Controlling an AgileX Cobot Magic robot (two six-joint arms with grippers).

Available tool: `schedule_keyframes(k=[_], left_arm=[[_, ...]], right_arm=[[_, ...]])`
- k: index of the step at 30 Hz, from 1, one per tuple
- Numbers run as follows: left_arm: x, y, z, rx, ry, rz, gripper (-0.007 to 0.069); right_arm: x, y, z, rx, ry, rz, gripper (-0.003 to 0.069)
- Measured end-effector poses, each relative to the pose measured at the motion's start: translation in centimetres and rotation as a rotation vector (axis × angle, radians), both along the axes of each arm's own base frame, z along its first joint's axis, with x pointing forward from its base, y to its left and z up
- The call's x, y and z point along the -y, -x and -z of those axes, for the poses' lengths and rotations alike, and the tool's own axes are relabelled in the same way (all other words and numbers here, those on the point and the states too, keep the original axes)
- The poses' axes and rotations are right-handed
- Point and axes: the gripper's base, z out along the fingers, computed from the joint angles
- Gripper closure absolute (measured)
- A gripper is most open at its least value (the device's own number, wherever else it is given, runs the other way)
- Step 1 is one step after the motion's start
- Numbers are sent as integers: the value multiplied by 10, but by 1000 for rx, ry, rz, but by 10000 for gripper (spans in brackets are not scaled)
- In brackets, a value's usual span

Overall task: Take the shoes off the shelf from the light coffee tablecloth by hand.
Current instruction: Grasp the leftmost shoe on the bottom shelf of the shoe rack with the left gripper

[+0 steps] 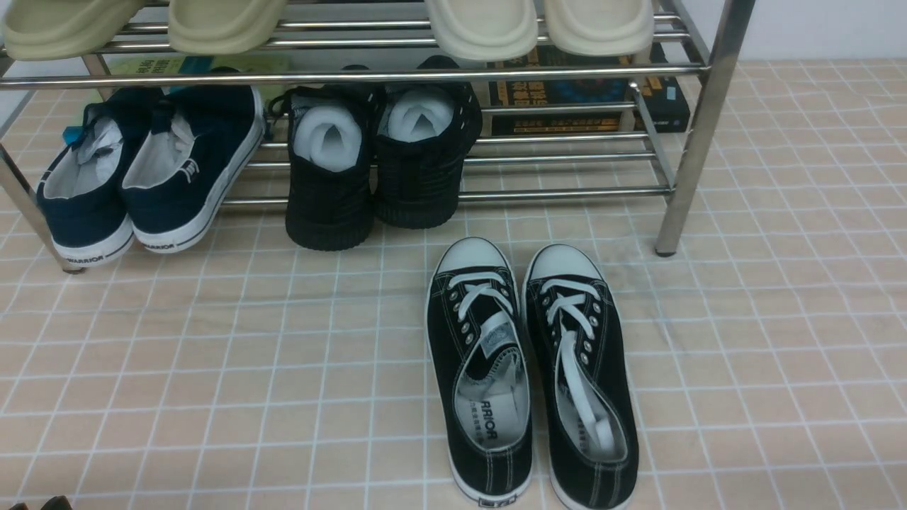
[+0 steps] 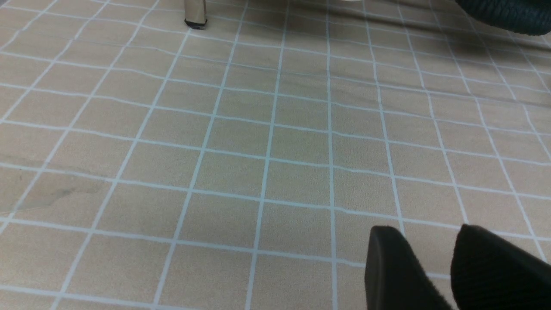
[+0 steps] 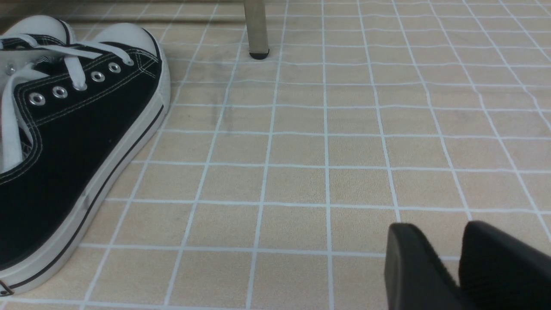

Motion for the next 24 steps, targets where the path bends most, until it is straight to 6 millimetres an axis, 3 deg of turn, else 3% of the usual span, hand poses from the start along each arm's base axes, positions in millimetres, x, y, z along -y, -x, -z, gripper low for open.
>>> schedule_keyframes(k=[5, 8, 9, 11, 12, 19, 22, 24], left_arm=[[5, 0, 0, 6, 238, -22, 385], [11, -2, -4, 35, 659, -70, 385], [11, -2, -4, 35, 659, -70, 385], [13, -3, -11, 85, 908, -95, 385], [13, -3, -12, 94, 950, -99, 385], [8, -5, -23, 220, 1105, -114, 394], [7, -4, -32, 275, 1075, -99, 436], [6, -1, -51, 346, 971, -58, 487]], right_arm=[[0, 0, 0, 0, 0, 0, 456], [0, 0, 0, 0, 0, 0, 449], [0, 0, 0, 0, 0, 0, 449], [0, 0, 0, 0, 0, 0, 448], [0, 0, 0, 0, 0, 0, 448], [0, 0, 0, 0, 0, 0, 448], [0, 0, 0, 0, 0, 0, 445], [0, 0, 0, 0, 0, 0, 445]])
